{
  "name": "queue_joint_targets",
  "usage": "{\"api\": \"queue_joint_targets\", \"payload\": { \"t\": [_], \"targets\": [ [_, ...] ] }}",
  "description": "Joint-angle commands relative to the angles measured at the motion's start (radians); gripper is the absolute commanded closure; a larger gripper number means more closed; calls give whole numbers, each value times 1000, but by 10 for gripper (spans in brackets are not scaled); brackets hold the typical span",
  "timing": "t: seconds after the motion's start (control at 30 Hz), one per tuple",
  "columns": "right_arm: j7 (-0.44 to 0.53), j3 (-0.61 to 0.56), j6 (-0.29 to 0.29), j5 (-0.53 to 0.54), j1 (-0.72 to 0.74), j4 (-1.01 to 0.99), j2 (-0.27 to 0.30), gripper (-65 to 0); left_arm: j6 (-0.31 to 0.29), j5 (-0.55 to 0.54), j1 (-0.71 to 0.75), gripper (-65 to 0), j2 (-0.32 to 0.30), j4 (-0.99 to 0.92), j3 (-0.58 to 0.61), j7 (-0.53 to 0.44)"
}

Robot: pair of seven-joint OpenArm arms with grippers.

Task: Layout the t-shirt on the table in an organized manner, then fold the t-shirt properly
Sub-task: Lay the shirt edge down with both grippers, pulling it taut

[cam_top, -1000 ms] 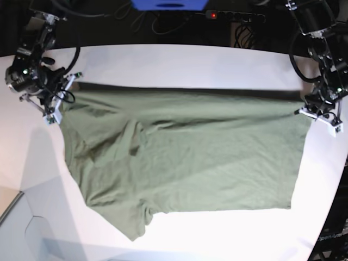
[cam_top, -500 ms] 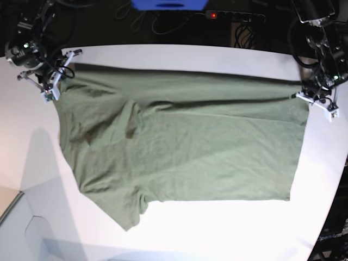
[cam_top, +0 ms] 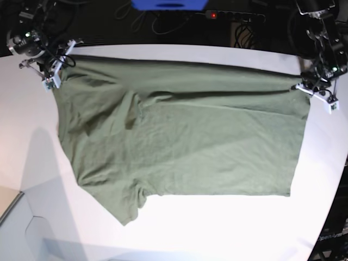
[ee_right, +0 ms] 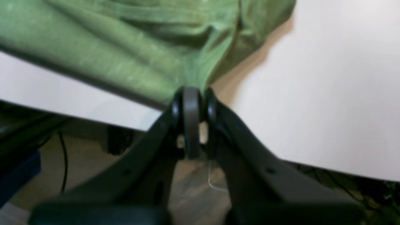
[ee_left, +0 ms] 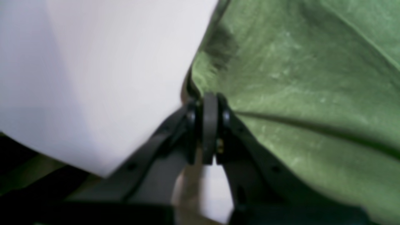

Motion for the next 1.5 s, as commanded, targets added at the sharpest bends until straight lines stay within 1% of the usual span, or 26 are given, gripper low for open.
{"api": "queue_joint_targets", "payload": {
  "t": [0.0,0.27,0.5,0.53,0.63,0.7,0.8,0.87,0.97,1.03,1.1,1.17,1.27,1.37,1.47],
  "targets": [
    [14,6,-5,-1,0,16,10,0,4,12,14,-1,-13,7,-4,23],
    [14,7,-5,-1,-1,14,8,0,2,12,85,-1,-19,8,76,11],
    [14,6,-5,-1,-1,14,6,-1,2,12,93,-1,-16,8,88,13],
    [14,7,-5,-1,-1,14,6,-20,2,12,91,-4,-16,8,88,13],
    [14,7,-5,-1,-1,14,6,-121,2,6,88,-10,-16,8,88,22],
    [12,7,-5,-1,-1,14,6,-185,2,5,88,-52,-16,8,88,23],
    [12,7,-5,-1,-1,14,6,-234,2,5,88,-153,-16,8,88,22],
    [12,9,-5,-1,-1,14,6,-251,2,5,90,-238,-15,8,88,22],
    [12,9,-5,-1,0,16,6,-256,2,5,90,-365,-18,8,88,22],
    [12,9,-5,-1,0,16,8,-256,2,5,88,-421,-19,8,83,22],
    [9,14,-5,-1,2,16,8,-274,2,5,85,-431,-21,8,82,22],
    [6,46,-5,-1,2,19,8,-321,2,5,84,-431,-22,8,80,22],
    [8,63,-5,-1,2,19,8,-381,2,5,84,-431,-24,8,80,19],
    [12,86,-5,-1,7,19,11,-393,2,11,82,-432,-30,10,74,16],
    [14,127,-5,-1,19,19,8,-393,2,5,82,-432,-45,10,34,20]
  ]
}}
